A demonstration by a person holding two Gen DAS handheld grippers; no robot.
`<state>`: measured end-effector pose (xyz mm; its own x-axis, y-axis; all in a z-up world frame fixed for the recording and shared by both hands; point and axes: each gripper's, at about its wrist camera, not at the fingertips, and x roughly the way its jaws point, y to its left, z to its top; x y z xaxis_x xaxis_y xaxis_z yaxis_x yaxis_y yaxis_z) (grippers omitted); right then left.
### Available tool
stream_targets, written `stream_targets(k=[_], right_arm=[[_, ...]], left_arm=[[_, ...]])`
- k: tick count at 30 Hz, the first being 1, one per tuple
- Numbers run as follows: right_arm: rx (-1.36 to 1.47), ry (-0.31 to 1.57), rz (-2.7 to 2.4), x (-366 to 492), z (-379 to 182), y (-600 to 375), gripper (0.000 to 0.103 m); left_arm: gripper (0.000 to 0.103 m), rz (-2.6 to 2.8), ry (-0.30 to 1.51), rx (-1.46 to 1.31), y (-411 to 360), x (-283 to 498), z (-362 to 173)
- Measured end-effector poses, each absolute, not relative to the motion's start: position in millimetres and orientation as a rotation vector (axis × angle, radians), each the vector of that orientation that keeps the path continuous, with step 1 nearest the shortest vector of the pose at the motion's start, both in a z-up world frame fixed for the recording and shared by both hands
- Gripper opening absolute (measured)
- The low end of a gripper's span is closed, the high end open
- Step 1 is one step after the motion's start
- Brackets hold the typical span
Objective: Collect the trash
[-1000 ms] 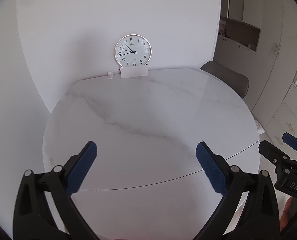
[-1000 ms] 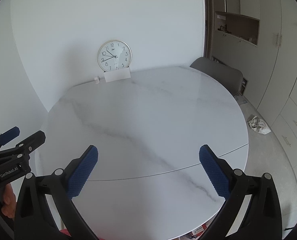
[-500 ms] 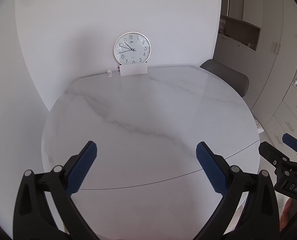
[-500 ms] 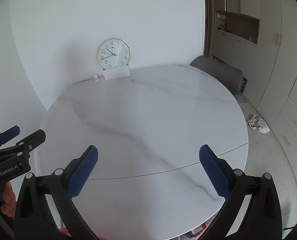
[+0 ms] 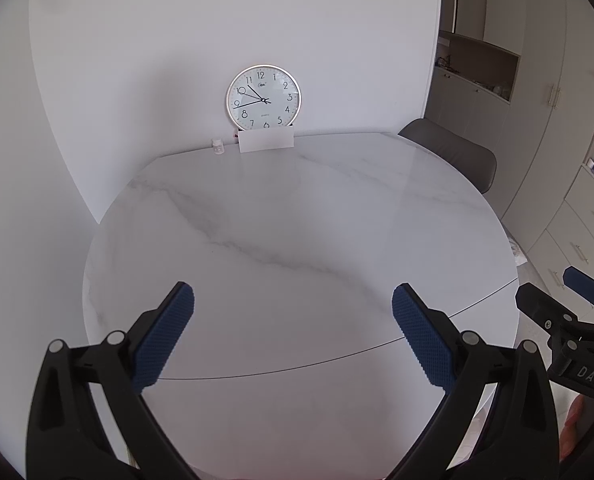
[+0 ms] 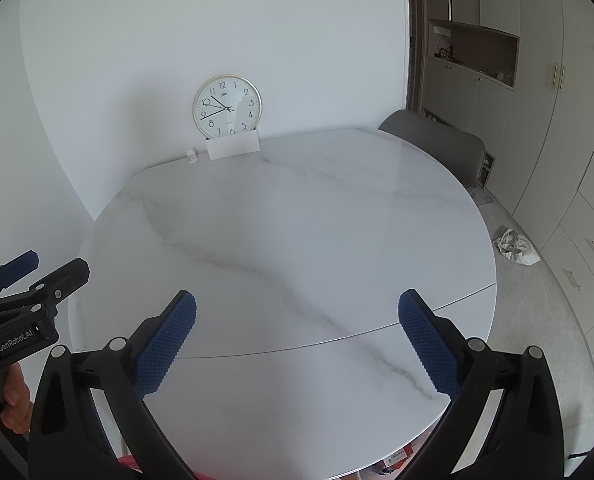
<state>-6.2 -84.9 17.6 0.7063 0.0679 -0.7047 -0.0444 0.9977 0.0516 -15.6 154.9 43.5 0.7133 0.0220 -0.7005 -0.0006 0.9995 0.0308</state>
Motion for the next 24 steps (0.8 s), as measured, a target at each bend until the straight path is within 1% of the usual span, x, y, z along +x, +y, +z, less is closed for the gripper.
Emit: stream_targets(k=[24], right_arm=[[0.034, 0.792, 0.067, -10.5, 14.2, -87.7, 0.100]], left_arm=[[0.095, -0.005, 0.782, 0.029, 158.3, -12.7, 41.6]])
